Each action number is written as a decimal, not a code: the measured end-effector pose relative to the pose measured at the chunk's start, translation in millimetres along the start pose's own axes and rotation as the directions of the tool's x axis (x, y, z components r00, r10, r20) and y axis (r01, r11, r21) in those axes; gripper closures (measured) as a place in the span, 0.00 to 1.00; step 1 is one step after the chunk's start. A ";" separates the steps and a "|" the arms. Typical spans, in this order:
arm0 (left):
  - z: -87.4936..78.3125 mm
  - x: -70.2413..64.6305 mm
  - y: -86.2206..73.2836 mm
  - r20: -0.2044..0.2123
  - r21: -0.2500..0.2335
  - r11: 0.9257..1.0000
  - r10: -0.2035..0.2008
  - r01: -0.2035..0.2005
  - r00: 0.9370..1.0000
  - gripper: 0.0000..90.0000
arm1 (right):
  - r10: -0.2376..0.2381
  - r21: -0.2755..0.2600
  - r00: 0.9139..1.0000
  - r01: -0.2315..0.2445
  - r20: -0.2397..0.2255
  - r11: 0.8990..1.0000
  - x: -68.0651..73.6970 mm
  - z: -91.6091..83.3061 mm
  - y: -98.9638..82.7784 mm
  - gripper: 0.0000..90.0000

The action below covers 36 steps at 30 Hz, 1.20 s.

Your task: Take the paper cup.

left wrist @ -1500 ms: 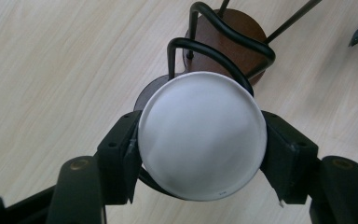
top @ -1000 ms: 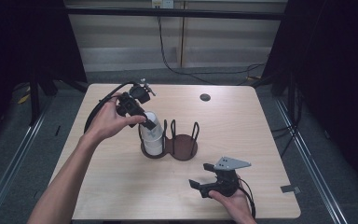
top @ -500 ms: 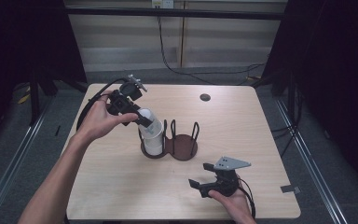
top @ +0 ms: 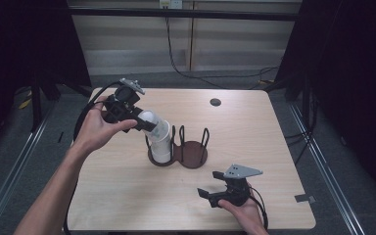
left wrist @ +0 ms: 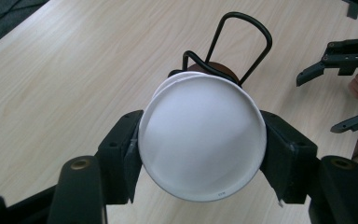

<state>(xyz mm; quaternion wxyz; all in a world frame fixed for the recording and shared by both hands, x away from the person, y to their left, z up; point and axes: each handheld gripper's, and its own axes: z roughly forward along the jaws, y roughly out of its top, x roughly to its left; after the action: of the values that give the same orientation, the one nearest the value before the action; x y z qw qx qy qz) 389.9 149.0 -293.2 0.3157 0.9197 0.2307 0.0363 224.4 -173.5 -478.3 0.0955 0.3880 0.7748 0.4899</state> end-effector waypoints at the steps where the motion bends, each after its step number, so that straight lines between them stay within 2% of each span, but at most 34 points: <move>1: -0.3 -1.0 -1.4 0.001 -0.010 1.000 -0.012 0.012 1.000 0.41 | 0.000 0.001 1.000 0.000 0.000 1.000 0.1 0.0 0.0 0.16; 4: -2.2 -2.4 -5.4 0.002 -0.019 1.000 0.001 -0.001 1.000 0.41 | 0.002 0.001 1.000 -0.002 -0.001 1.000 0.0 0.3 -0.1 0.16; 5: -2.0 -4.3 -7.0 0.001 -0.036 0.999 -0.013 0.013 1.000 0.41 | 0.000 -0.001 1.000 0.000 -0.002 1.000 -0.1 0.5 -0.1 0.16; 6: -2.5 -4.3 -8.6 0.002 -0.032 0.999 0.005 -0.005 1.000 0.41 | 0.000 -0.001 1.000 0.000 -0.002 1.000 0.1 0.6 -0.1 0.16; 7: -1.2 -6.1 -10.5 -0.003 -0.047 0.999 -0.008 0.007 1.000 0.41 | 0.003 -0.001 1.000 -0.003 -0.002 1.000 0.3 0.7 -0.1 0.16; 9: -0.6 -6.8 -12.4 -0.010 -0.047 0.999 -0.005 0.005 1.000 0.41 | 0.003 -0.001 1.000 -0.003 -0.003 1.000 0.3 0.9 -0.1 0.16; 10: 0.6 -8.0 -16.5 0.023 -0.070 0.997 -0.028 0.029 0.999 0.41 | 0.001 -0.002 1.000 -0.001 -0.005 1.000 0.2 1.5 -0.1 0.16; 12: 0.3 -11.5 -19.5 -0.021 -0.069 0.997 -0.020 0.019 1.000 0.41 | 0.000 0.002 1.000 0.000 -0.005 1.000 0.4 1.8 -0.2 0.16; 17: -1.0 -17.2 -27.5 -0.018 -0.101 0.995 -0.019 0.017 1.000 0.41 | 0.002 0.005 1.000 -0.002 -0.004 1.000 0.8 2.5 -0.3 0.15; 19: -2.9 -21.7 -34.5 -0.018 -0.128 0.992 -0.012 0.010 1.000 0.41 | 0.002 0.005 1.000 -0.002 -0.006 1.000 0.7 2.7 -0.3 0.15; 20: -4.7 -23.7 -36.7 -0.029 -0.127 0.992 0.004 -0.007 1.000 0.41 | 0.001 0.004 1.000 -0.001 -0.006 1.000 0.6 2.9 -0.3 0.15; 21: -5.9 -26.3 -39.3 -0.027 -0.152 0.988 -0.004 0.000 1.000 0.41 | 0.002 0.004 1.000 -0.002 -0.007 1.000 0.5 3.1 -0.3 0.15; 25: -8.0 -32.4 -48.7 0.002 -0.192 0.981 0.003 -0.002 1.000 0.41 | 0.006 0.012 1.000 -0.006 -0.003 1.000 1.1 3.4 -0.3 0.15; 28: -2.7 -35.6 -54.3 0.007 -0.188 0.982 0.009 -0.007 1.000 0.41 | 0.005 0.009 1.000 -0.005 -0.003 1.000 1.0 3.3 0.0 0.15; 30: 1.8 -36.0 -59.3 0.016 -0.198 0.980 -0.003 0.006 1.000 0.41 | 0.007 0.005 1.000 -0.007 -0.004 1.000 0.8 3.2 0.1 0.15; 31: 4.1 -36.8 -61.5 0.019 -0.188 0.982 0.003 0.001 1.000 0.41 | 0.004 0.003 1.000 -0.004 -0.005 1.000 0.5 3.0 0.3 0.15; 34: 7.0 -37.4 -67.8 0.042 -0.207 0.978 -0.009 0.017 0.999 0.41 | 0.007 0.000 1.000 -0.007 -0.004 1.000 0.6 1.9 0.6 0.15; 36: 7.8 -40.2 -70.3 0.037 -0.219 0.975 -0.013 0.020 0.999 0.41 | 0.004 -0.005 1.000 -0.004 -0.005 1.000 0.4 1.8 0.7 0.15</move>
<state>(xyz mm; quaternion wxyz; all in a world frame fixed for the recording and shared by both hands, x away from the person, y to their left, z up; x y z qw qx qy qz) 327.5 175.3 -338.3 0.4198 0.8777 0.2272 0.0428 225.4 -171.8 -478.5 0.0937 0.3882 0.7731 0.4928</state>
